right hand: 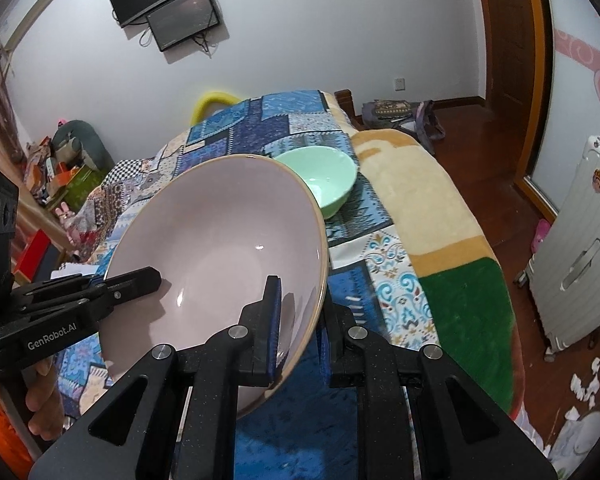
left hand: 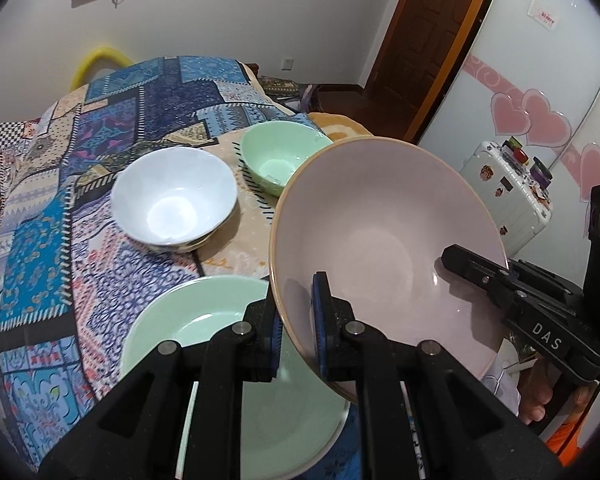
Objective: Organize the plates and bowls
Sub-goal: 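Lift the pink bowl with both tools and carry it beside the plate stack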
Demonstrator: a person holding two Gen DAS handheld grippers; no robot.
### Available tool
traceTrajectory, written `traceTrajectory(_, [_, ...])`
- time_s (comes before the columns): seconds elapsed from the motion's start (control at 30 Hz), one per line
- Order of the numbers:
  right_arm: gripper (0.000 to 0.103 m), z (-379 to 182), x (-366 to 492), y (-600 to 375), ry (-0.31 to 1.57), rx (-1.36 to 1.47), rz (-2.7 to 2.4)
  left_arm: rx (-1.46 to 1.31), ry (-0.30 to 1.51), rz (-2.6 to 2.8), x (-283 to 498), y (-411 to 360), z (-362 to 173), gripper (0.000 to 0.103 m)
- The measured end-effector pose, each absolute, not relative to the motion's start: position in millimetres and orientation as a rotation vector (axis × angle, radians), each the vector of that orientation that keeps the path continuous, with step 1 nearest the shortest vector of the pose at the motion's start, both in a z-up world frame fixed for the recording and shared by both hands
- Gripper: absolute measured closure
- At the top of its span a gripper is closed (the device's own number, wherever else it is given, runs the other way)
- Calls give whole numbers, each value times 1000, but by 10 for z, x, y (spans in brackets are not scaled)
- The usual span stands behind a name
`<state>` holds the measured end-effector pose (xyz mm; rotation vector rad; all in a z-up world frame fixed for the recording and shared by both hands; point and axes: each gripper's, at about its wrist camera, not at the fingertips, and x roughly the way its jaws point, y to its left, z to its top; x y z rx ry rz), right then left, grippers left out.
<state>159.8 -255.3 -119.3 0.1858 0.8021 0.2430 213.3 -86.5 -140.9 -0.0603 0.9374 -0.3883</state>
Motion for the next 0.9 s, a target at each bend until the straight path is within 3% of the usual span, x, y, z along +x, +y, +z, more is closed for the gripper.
traceTrajectory(0.9, [88,-1125,1325,-1222,798,88,463,-170,857,-178,1259,579,-1142,90])
